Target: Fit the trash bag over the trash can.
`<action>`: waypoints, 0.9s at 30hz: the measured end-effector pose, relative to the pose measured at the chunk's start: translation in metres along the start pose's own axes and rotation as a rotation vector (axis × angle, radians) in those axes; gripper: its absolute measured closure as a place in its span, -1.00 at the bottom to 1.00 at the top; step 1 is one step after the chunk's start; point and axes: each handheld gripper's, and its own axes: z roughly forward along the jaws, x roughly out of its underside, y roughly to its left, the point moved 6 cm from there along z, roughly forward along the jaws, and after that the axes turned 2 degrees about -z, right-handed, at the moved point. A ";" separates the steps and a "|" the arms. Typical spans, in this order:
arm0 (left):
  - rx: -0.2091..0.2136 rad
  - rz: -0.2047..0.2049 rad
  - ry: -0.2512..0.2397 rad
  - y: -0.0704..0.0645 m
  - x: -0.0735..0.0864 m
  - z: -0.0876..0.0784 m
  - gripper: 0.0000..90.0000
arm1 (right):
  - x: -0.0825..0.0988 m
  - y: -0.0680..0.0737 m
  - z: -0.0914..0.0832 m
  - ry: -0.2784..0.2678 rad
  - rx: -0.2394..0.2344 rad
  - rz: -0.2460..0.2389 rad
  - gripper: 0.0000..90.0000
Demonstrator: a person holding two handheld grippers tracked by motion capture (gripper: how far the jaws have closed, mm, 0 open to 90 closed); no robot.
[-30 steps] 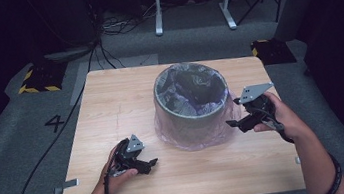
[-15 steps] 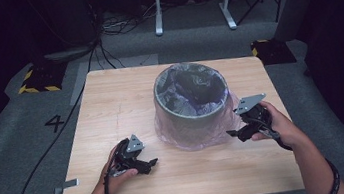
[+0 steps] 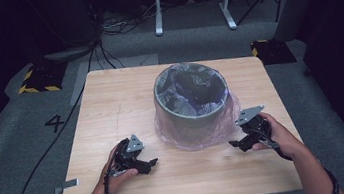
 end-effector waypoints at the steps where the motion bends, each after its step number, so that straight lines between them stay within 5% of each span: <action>1: 0.000 0.000 0.000 0.000 0.000 0.000 -0.70 | 0.002 0.000 0.002 0.001 0.006 0.002 -0.60; 21: 0.000 0.000 0.000 0.000 0.000 0.000 -0.71 | 0.048 0.005 0.012 0.003 0.015 0.076 -0.60; 27: 0.000 0.000 0.000 0.000 0.000 0.000 -0.71 | 0.061 0.006 0.008 -0.060 0.025 0.137 -0.65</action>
